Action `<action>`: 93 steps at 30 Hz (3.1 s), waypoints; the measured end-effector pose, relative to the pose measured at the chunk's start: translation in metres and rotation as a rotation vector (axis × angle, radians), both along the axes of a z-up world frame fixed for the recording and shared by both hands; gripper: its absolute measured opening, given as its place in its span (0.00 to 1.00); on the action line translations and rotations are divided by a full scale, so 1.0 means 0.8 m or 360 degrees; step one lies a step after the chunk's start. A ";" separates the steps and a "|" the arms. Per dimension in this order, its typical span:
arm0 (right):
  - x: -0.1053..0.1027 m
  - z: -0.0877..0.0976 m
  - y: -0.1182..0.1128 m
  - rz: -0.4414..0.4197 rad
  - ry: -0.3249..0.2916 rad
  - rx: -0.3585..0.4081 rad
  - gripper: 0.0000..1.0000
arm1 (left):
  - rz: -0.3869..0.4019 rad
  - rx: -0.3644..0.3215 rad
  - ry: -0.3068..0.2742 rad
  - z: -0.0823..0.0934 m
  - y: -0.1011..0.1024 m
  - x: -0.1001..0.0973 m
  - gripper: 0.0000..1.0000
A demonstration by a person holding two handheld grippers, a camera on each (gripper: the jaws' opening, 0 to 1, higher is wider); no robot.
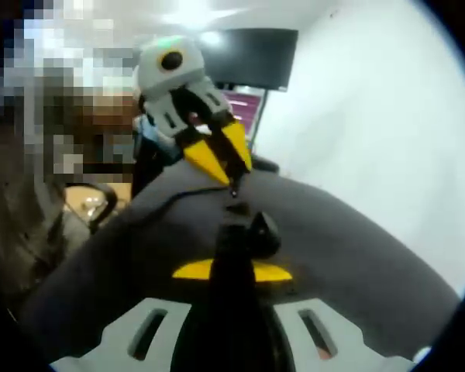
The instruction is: Pick up three earphones and place each one into its charging case using tactile feedback, ensure that each earphone is properly inserted and securely positioned inside the case.
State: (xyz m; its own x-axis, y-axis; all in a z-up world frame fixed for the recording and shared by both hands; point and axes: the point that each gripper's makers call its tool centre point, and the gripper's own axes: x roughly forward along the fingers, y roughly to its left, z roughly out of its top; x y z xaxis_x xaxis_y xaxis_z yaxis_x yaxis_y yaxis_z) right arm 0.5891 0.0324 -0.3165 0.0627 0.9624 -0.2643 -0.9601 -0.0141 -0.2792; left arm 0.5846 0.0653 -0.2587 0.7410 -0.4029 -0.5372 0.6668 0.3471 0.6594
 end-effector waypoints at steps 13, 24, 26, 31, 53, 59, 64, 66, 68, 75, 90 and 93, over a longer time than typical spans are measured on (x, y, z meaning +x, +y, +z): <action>0.000 0.000 0.000 -0.0001 0.0000 0.0000 0.18 | -0.0165 0.0574 -0.0164 -0.012 -0.027 0.008 0.09; -0.001 0.000 -0.001 -0.0001 -0.0005 -0.0001 0.18 | -0.0233 0.0894 -0.0167 -0.022 -0.025 0.004 0.09; -0.001 0.000 -0.001 -0.0001 -0.0005 -0.0001 0.18 | -0.0234 0.0908 -0.0157 -0.023 -0.023 0.004 0.09; -0.001 0.000 0.000 0.0001 -0.0007 -0.0001 0.18 | -0.0258 0.0928 -0.0155 -0.026 -0.026 -0.004 0.09; 0.000 0.001 0.000 0.0000 -0.0006 -0.0001 0.18 | -0.0209 0.0421 -0.0026 -0.018 -0.029 -0.002 0.09; 0.000 0.001 0.000 0.0001 -0.0008 -0.0001 0.18 | -0.0217 0.0386 -0.0053 -0.019 -0.029 0.006 0.09; -0.001 0.001 0.000 0.0001 -0.0006 -0.0001 0.18 | -0.0233 0.0324 -0.0029 -0.017 -0.036 0.003 0.09; -0.001 0.001 0.000 0.0002 -0.0005 -0.0001 0.18 | -0.0242 0.0346 -0.0055 -0.015 -0.037 0.003 0.09; -0.001 0.001 0.000 0.0002 -0.0006 -0.0001 0.18 | -0.0251 0.0343 -0.0048 -0.017 -0.039 0.002 0.09; -0.002 0.000 0.000 0.0001 -0.0008 0.0000 0.18 | -0.0235 0.0332 -0.0035 -0.027 -0.034 0.007 0.09; -0.002 0.000 0.001 -0.0001 -0.0010 -0.0002 0.18 | -0.0339 0.0348 -0.0021 -0.025 -0.030 0.004 0.09; -0.003 0.001 0.001 0.0000 -0.0012 -0.0002 0.18 | -0.0361 0.0359 -0.0029 -0.026 -0.032 0.003 0.09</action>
State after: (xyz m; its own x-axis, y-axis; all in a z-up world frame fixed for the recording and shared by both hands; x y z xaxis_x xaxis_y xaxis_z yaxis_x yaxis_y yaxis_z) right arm 0.5870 0.0329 -0.3160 0.0648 0.9621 -0.2649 -0.9580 -0.0143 -0.2863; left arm 0.5872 0.0395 -0.2793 0.6561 -0.4313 -0.6193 0.6979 0.0344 0.7154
